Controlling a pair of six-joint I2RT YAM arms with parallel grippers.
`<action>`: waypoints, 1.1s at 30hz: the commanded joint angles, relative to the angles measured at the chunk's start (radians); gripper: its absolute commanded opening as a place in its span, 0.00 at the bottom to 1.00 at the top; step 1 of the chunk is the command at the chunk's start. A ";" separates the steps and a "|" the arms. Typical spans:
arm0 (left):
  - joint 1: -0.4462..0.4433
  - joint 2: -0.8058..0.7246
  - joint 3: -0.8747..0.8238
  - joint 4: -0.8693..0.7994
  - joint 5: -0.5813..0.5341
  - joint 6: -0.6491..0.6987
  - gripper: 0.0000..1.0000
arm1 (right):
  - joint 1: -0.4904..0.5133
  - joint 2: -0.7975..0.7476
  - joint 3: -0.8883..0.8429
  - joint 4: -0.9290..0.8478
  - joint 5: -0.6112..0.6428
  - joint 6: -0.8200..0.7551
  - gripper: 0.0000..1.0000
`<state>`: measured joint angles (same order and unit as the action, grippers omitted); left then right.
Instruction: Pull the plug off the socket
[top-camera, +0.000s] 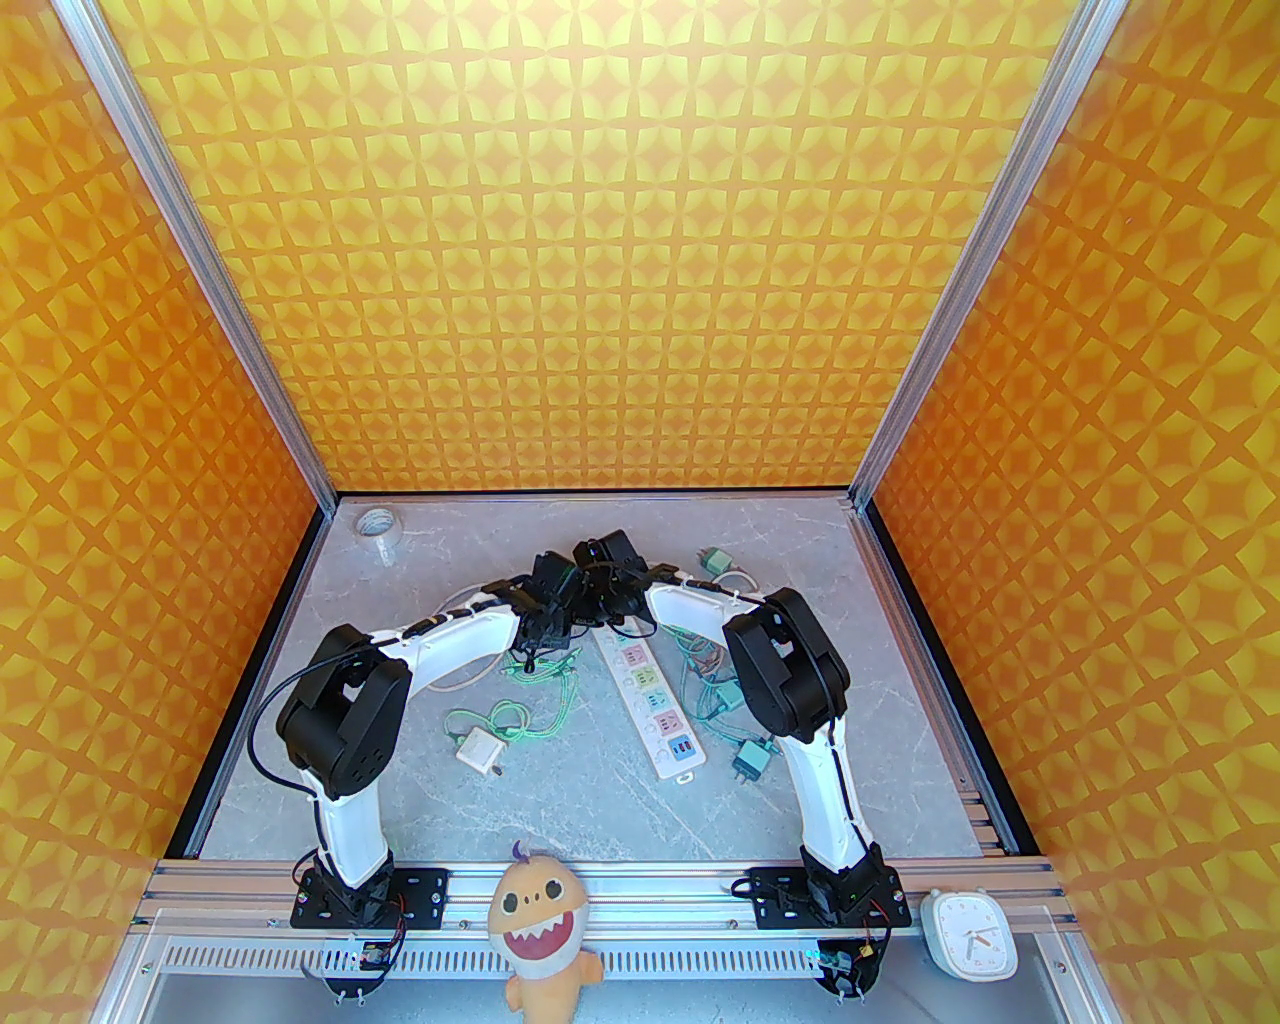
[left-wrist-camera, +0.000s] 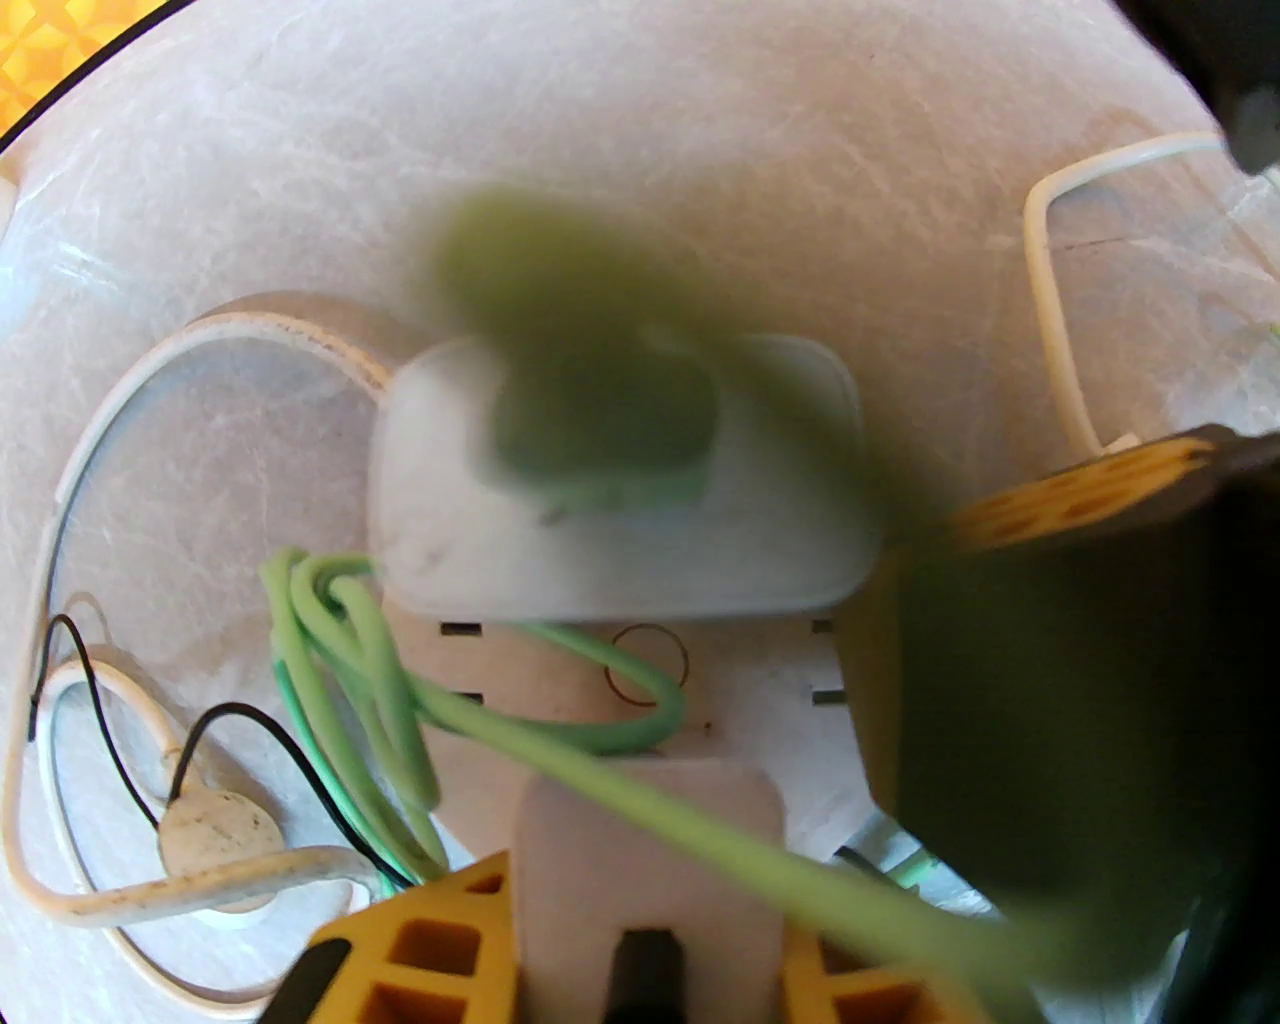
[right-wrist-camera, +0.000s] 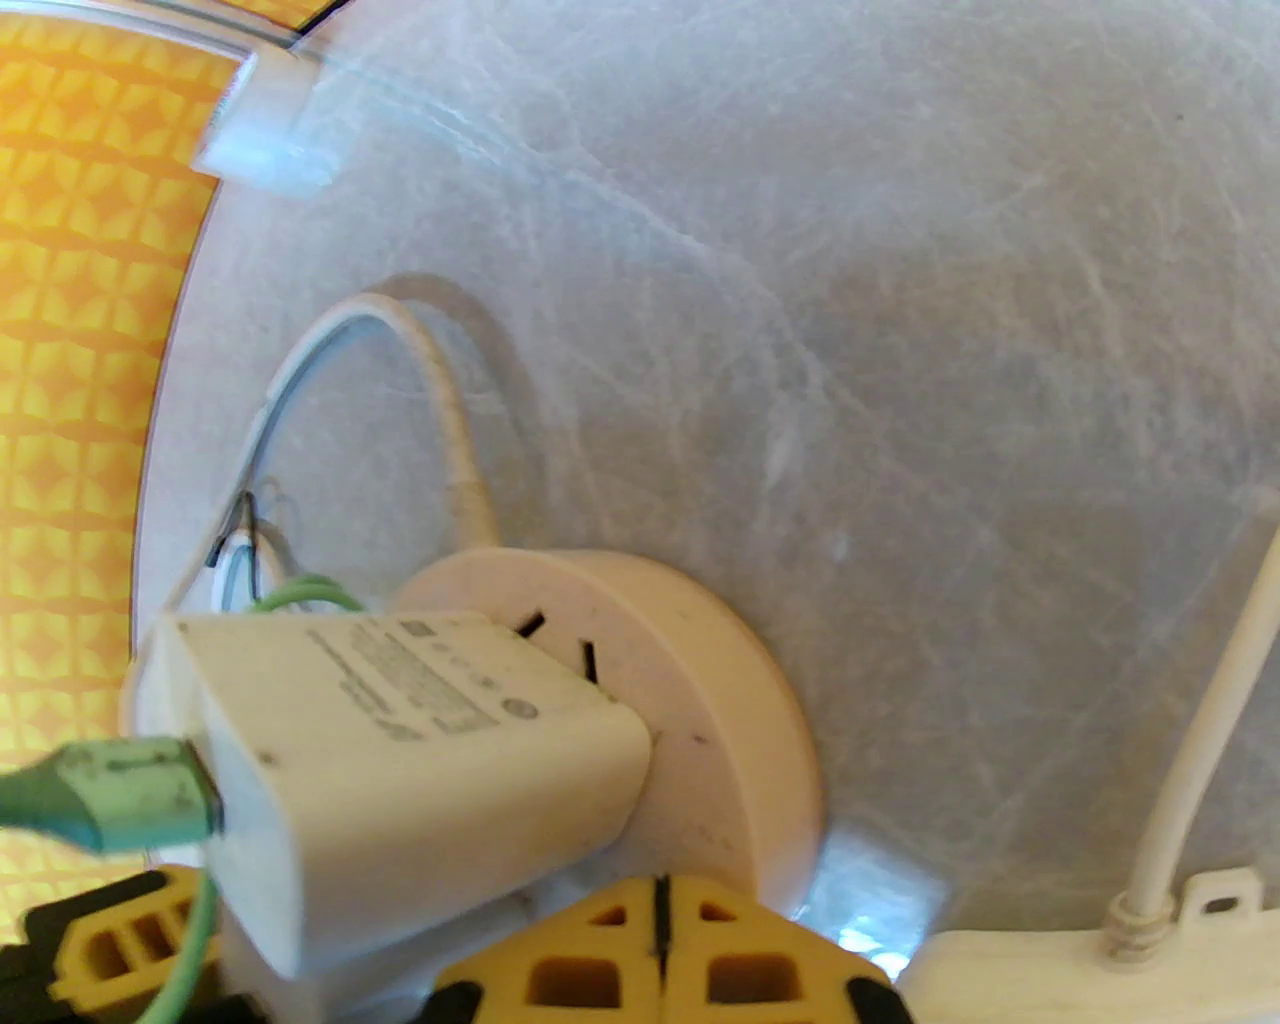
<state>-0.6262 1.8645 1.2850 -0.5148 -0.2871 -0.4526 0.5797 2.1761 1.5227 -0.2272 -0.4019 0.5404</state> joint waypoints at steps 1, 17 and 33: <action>-0.009 -0.025 -0.041 0.096 0.072 -0.014 0.10 | 0.023 -0.025 -0.076 0.044 -0.131 0.098 0.00; -0.005 -0.007 0.019 0.030 0.090 -0.016 0.10 | 0.023 0.054 -0.078 -0.038 -0.037 0.078 0.00; -0.007 -0.062 -0.050 0.090 0.101 -0.021 0.09 | 0.024 0.101 -0.041 -0.107 0.045 0.047 0.00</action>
<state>-0.6029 1.8698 1.3018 -0.5251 -0.2371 -0.4698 0.5789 2.1868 1.5135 -0.2050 -0.4473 0.6109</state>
